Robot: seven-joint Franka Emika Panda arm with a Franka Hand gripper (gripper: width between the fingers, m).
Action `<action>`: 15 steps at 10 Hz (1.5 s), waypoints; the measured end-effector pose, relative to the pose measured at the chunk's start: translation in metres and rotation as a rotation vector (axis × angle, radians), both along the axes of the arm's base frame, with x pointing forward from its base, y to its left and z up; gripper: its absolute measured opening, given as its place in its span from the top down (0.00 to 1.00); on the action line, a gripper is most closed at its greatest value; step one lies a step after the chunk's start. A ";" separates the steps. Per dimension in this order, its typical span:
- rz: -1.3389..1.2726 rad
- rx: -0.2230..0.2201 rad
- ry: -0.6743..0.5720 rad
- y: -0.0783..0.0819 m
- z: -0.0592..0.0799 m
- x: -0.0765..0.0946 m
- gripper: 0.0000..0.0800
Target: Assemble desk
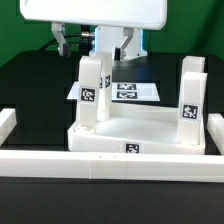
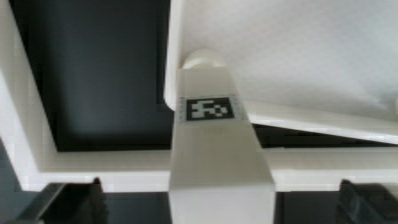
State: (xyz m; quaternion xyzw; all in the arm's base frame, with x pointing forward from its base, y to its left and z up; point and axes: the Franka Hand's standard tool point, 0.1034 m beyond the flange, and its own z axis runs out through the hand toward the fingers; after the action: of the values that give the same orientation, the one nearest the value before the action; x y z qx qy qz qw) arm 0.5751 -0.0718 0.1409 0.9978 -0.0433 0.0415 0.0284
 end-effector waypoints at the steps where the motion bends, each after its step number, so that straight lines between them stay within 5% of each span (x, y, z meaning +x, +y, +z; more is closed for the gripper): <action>1: -0.003 0.012 0.058 0.000 -0.001 0.000 0.19; 10: 0.022 -0.010 0.057 -0.003 -0.013 0.003 0.22; 12: 0.022 -0.010 0.057 -0.003 -0.013 0.003 0.64; 15: 0.002 -0.008 0.056 -0.003 -0.014 0.003 0.64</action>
Offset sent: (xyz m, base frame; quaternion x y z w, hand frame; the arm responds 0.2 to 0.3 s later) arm 0.0148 0.0097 -0.0001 0.0146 0.0029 -0.0377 0.9992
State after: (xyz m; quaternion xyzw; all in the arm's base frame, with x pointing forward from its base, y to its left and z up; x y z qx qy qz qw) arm 0.5781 -0.0752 0.1274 0.9985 -0.0414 0.0139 0.0337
